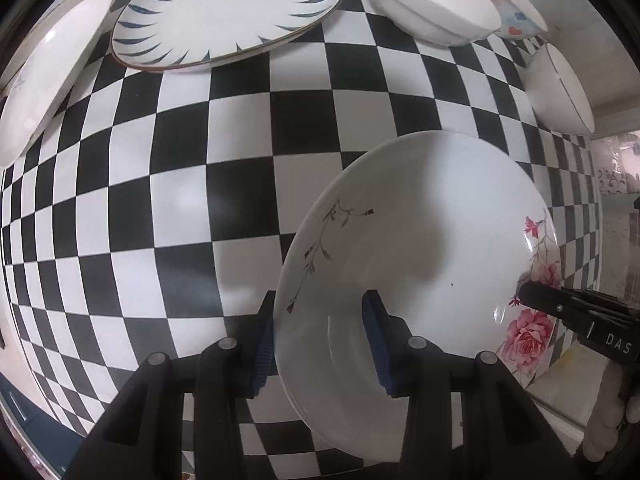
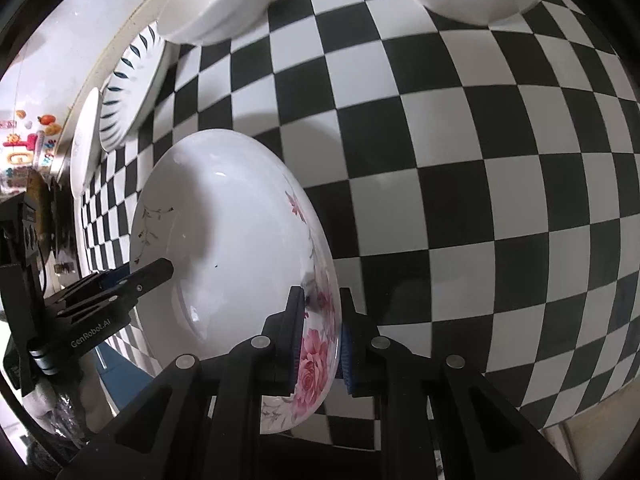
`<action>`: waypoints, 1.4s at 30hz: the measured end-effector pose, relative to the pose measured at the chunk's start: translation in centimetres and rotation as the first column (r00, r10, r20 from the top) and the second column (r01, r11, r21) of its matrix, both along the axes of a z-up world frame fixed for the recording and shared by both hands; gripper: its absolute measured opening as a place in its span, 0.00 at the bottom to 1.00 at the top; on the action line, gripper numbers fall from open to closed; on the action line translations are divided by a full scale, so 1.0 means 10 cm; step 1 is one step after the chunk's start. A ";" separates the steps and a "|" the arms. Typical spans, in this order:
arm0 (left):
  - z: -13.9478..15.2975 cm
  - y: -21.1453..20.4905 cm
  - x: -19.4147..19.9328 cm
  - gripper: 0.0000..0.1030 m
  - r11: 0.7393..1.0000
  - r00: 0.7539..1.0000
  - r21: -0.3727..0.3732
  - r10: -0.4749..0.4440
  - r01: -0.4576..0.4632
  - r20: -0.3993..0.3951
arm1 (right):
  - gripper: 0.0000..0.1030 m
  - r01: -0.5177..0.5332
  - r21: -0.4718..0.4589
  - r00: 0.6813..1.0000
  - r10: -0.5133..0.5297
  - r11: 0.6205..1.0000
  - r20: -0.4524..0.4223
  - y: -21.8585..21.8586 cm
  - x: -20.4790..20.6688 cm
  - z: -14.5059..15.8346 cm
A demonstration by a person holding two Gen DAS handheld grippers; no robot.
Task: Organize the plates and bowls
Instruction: 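Lift the pink-flower plate with both grippers and set it down nearer the stove, then grasp the rim of the grey-swirl white plate with both grippers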
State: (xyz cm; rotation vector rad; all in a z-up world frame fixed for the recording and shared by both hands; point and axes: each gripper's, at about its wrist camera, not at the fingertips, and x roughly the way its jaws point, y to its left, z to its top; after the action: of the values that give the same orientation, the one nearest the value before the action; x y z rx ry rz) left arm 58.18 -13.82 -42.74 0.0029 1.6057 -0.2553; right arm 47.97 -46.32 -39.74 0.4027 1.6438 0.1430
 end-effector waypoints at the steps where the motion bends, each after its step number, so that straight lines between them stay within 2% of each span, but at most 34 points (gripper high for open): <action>1: 0.00 -0.02 0.00 0.36 1.000 1.000 0.003 0.004 -0.004 -0.001 | 0.17 -0.012 -0.002 1.000 0.012 1.000 -0.002 0.00 0.00 -0.02; 5: -0.01 -0.20 0.01 0.36 1.000 1.000 0.010 0.026 -0.026 0.006 | 0.18 -0.027 0.003 1.000 0.027 1.000 -0.008 0.02 0.00 -0.10; 14: 0.17 -0.15 -0.15 0.36 0.998 0.998 0.006 0.054 -0.055 0.016 | 0.18 -0.053 0.014 0.998 0.053 0.999 -0.027 0.06 0.03 -0.17; 18: 0.21 -0.07 -0.18 0.37 0.995 0.996 -0.029 0.095 -0.095 -0.005 | 0.19 -0.061 0.027 0.997 0.063 0.998 -0.053 0.04 0.04 -0.17; 21: 0.46 0.06 -0.18 0.37 0.993 0.993 -0.038 0.113 -0.111 0.034 | 0.19 -0.053 0.028 0.997 0.054 0.998 -0.055 -0.01 0.05 -0.07; 27: 1.26 0.60 -0.10 0.39 0.989 0.967 -0.041 0.149 -0.143 0.207 | 0.22 -0.058 0.005 0.998 0.058 0.998 0.017 0.03 0.16 0.47; 28: 1.37 0.74 -0.05 0.39 0.987 0.960 -0.035 0.159 -0.155 0.231 | 0.25 -0.060 0.003 0.998 0.060 0.998 0.033 0.09 0.21 0.59; 30: 1.58 1.04 0.05 0.42 0.980 0.942 -0.044 0.197 -0.192 0.272 | 0.37 -0.057 0.020 0.995 0.055 0.998 0.088 0.23 0.34 0.85; 32: 1.67 1.25 0.13 0.43 0.973 0.926 -0.053 0.231 -0.226 0.300 | 0.64 -0.058 0.049 0.987 0.050 0.997 0.152 0.45 0.50 1.09; 34: 1.69 1.52 0.28 0.44 0.962 0.911 -0.070 0.271 -0.263 0.310 | 0.73 -0.067 0.097 0.977 0.045 0.993 0.210 0.71 0.70 1.27; 38: 1.52 2.14 0.55 0.44 0.932 0.887 -0.091 0.361 -0.350 0.289 | 0.75 -0.101 0.148 0.954 0.054 0.984 0.294 1.39 1.18 1.37; 40: 1.35 2.49 0.74 0.44 0.911 0.872 -0.100 0.412 -0.400 0.264 | 0.75 -0.134 0.137 0.942 0.083 0.981 0.325 1.77 1.43 1.29; 42: 1.09 2.77 0.93 0.44 0.891 0.863 -0.109 0.453 -0.440 0.225 | 0.75 -0.204 0.117 0.928 0.154 0.972 0.340 2.18 1.71 1.15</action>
State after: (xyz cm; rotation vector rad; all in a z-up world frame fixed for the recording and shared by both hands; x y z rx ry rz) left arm 67.50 13.89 -31.86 -0.3666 1.3077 0.0644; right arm 65.07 -24.49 -28.27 0.3214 1.3392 0.4516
